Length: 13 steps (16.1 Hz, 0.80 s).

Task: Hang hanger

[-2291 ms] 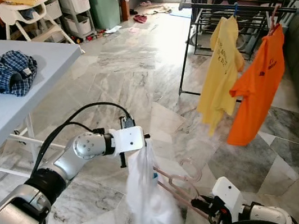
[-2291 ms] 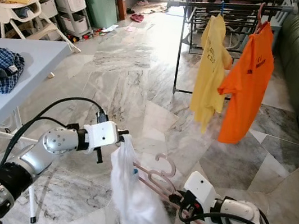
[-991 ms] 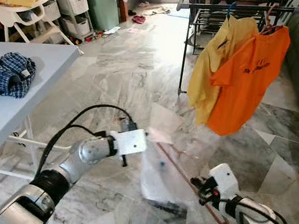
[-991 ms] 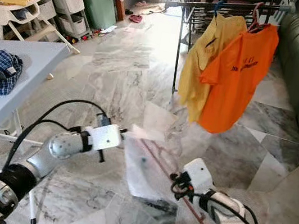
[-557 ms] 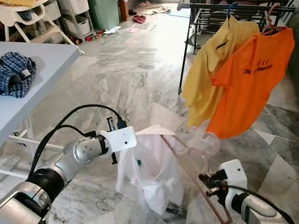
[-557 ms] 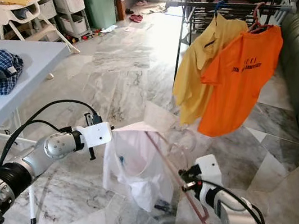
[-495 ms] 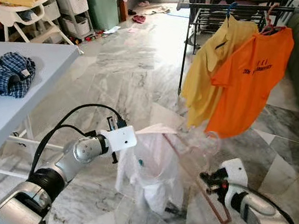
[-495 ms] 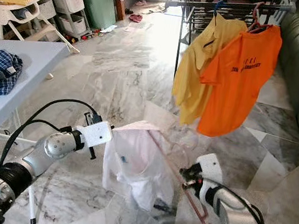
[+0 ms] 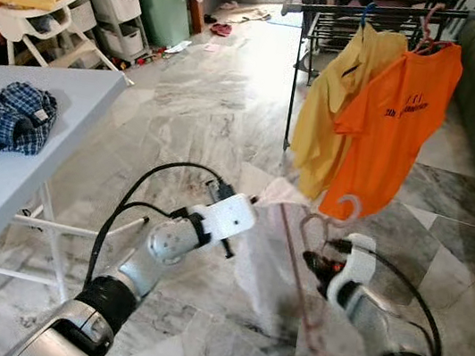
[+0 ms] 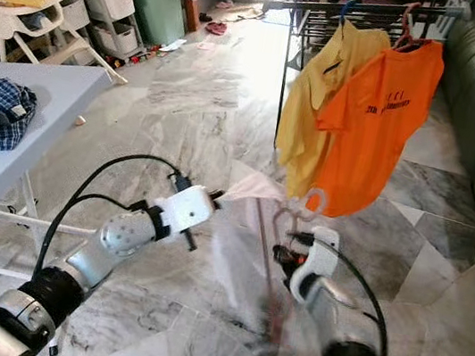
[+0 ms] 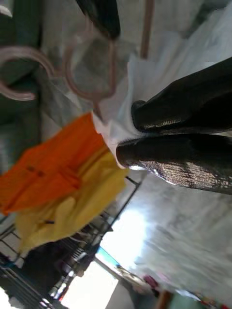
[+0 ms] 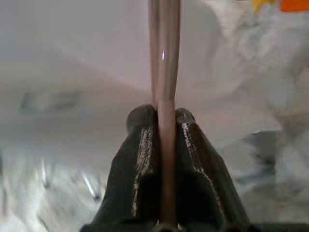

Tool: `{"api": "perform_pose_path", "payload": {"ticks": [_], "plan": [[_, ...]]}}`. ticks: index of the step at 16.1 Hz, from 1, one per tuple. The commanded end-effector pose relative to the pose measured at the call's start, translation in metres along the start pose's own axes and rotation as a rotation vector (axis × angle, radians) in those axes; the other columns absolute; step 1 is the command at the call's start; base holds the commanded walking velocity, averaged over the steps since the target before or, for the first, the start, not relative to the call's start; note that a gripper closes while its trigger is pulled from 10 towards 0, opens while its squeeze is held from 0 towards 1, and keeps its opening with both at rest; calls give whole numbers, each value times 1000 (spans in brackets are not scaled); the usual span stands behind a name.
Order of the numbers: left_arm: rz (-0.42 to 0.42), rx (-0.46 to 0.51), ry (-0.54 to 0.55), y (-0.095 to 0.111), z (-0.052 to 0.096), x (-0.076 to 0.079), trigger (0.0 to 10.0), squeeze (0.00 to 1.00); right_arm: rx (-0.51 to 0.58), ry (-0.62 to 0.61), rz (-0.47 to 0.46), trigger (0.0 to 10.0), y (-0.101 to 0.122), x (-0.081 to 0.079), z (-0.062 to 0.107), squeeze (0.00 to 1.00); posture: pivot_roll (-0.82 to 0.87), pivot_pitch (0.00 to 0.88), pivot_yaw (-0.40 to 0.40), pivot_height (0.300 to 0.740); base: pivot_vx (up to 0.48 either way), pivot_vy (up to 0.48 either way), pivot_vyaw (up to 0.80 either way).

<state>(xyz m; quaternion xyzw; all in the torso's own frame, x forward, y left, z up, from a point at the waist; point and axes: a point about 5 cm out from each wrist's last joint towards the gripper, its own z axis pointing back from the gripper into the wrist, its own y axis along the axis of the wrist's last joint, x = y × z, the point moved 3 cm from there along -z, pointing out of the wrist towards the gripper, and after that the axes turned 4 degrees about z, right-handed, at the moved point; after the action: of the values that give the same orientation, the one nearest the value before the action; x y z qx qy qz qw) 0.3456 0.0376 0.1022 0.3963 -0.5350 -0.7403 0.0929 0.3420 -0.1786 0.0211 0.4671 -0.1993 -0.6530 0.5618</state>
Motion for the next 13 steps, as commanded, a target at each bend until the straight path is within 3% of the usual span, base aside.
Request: {"api": "perform_pose_path", "payload": {"ticks": [1,3,4,8,9,11,13], "plan": [[-8,-10,-6,-5,6,-1,10000,0,75,-32,-103,10000,21,-2,-4,0,-162,26,182,740,0,0,0],[-13,-54,-28,-19,12,9,10000,0,134,-15,-129,10000,43,-12,-6,0,-164,28,183,740,0,0,0],[-8,-87,-54,-29,18,18,10000,0,201,-1,-179,10000,66,-17,-6,0,-163,29,180,740,0,0,0],[0,-220,-79,-59,32,31,10000,0,356,-219,-357,10000,117,8,6,0,-165,30,174,740,0,0,0],[20,-268,-79,-68,34,34,10000,0,374,-217,-385,10000,126,6,7,0,-167,31,174,740,0,0,0],[29,-295,-85,-72,34,40,10000,0,374,-160,-342,10000,137,-19,4,0,-171,31,174,740,0,0,0],[44,-292,-73,-68,28,42,10000,0,332,-124,-305,10000,131,-40,-5,0,-177,32,176,740,0,0,0]]}}
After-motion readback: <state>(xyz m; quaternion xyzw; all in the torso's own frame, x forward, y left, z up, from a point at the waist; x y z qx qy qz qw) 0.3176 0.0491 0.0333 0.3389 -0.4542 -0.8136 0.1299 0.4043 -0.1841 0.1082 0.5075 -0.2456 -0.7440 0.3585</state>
